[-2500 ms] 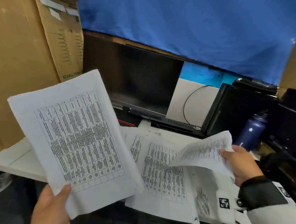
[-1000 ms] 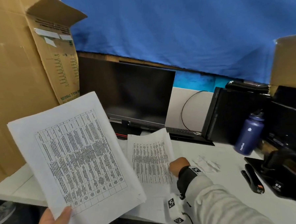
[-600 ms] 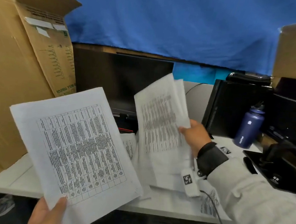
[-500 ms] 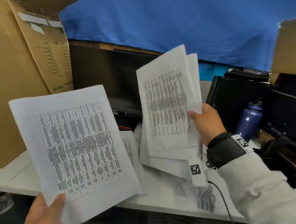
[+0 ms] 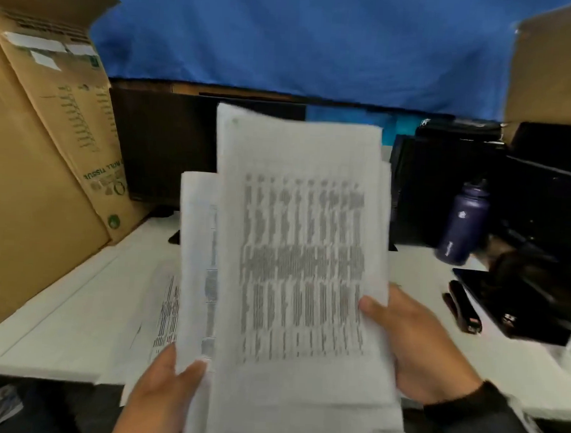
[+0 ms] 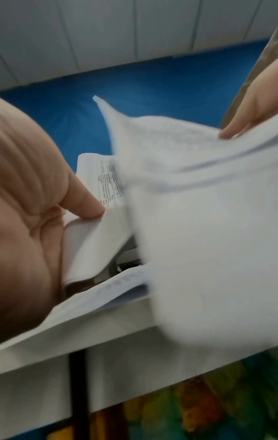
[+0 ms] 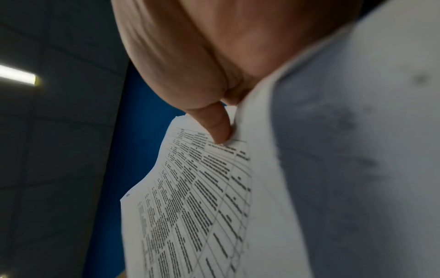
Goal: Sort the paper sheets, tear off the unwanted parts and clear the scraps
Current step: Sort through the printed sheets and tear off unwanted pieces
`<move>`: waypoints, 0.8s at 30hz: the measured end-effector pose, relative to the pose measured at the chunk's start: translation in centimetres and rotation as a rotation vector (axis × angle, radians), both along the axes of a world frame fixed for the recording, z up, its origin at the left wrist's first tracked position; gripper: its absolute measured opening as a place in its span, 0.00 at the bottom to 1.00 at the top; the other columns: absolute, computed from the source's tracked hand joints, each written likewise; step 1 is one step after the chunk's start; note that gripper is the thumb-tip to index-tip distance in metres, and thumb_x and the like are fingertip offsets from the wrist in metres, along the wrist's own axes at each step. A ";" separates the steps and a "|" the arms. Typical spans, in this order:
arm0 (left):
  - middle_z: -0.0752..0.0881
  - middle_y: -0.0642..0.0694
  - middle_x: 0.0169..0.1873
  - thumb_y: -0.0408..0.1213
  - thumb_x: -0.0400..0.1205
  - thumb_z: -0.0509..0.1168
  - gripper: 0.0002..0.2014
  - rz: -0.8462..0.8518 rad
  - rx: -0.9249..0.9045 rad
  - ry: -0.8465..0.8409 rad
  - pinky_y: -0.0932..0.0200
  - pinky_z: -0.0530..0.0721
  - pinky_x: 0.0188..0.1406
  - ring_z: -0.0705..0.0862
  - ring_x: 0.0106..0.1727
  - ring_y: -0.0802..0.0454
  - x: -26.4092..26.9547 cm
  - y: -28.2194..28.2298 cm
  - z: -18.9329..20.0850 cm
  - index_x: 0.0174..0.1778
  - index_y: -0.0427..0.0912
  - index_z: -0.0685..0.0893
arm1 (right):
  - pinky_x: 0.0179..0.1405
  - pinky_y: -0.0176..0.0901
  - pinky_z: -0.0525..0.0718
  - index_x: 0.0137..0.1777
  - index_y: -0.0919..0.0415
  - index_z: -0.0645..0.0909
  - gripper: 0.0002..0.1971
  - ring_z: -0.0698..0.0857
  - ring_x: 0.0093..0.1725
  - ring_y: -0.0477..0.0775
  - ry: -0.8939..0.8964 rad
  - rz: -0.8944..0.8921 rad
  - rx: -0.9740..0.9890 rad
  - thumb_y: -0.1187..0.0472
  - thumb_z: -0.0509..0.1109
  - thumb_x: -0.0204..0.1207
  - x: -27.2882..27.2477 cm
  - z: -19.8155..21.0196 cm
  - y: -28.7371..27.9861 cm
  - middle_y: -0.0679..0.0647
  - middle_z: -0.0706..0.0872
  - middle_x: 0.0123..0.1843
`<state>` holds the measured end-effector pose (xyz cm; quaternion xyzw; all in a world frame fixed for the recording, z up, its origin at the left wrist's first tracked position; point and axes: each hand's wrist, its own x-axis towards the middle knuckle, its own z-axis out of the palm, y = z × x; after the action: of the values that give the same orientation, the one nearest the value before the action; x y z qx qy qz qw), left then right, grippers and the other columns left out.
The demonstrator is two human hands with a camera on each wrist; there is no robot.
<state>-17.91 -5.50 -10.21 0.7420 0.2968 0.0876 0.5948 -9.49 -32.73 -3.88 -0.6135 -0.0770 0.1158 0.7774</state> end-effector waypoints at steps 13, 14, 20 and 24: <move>0.87 0.66 0.60 0.37 0.89 0.58 0.17 -0.238 0.116 -0.482 0.53 0.81 0.67 0.84 0.63 0.68 4.0 -9.2 2.6 0.68 0.63 0.77 | 0.47 0.27 0.85 0.62 0.40 0.77 0.21 0.89 0.53 0.34 -0.504 -0.534 -0.163 0.66 0.73 0.79 1.8 0.6 -2.8 0.35 0.90 0.54; 0.86 0.64 0.61 0.37 0.89 0.58 0.17 -0.232 0.104 -0.490 0.51 0.80 0.69 0.83 0.65 0.65 4.6 -9.5 2.4 0.70 0.62 0.76 | 0.44 0.23 0.85 0.59 0.39 0.77 0.20 0.89 0.52 0.33 -0.510 -0.535 -0.168 0.68 0.72 0.79 1.8 0.5 -3.0 0.32 0.90 0.52; 0.87 0.62 0.60 0.39 0.88 0.59 0.14 -0.249 0.094 -0.381 0.47 0.81 0.71 0.83 0.65 0.63 4.7 -11.2 -0.8 0.67 0.60 0.76 | 0.51 0.39 0.87 0.54 0.38 0.77 0.25 0.89 0.50 0.37 -0.413 -0.604 -0.171 0.75 0.67 0.78 1.8 -3.9 -3.4 0.42 0.90 0.52; 0.89 0.63 0.53 0.35 0.89 0.58 0.14 -0.195 0.014 -0.390 0.55 0.84 0.64 0.86 0.55 0.69 6.0 -11.6 -0.6 0.62 0.61 0.78 | 0.45 0.31 0.86 0.55 0.38 0.74 0.23 0.87 0.49 0.34 -0.429 -0.587 -0.182 0.73 0.66 0.79 3.2 -4.0 -2.7 0.44 0.88 0.53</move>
<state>-11.87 -17.08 -10.81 0.7402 0.1023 0.1735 0.6416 -6.28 -35.42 -7.91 -0.6864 -0.0482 -0.2368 0.6859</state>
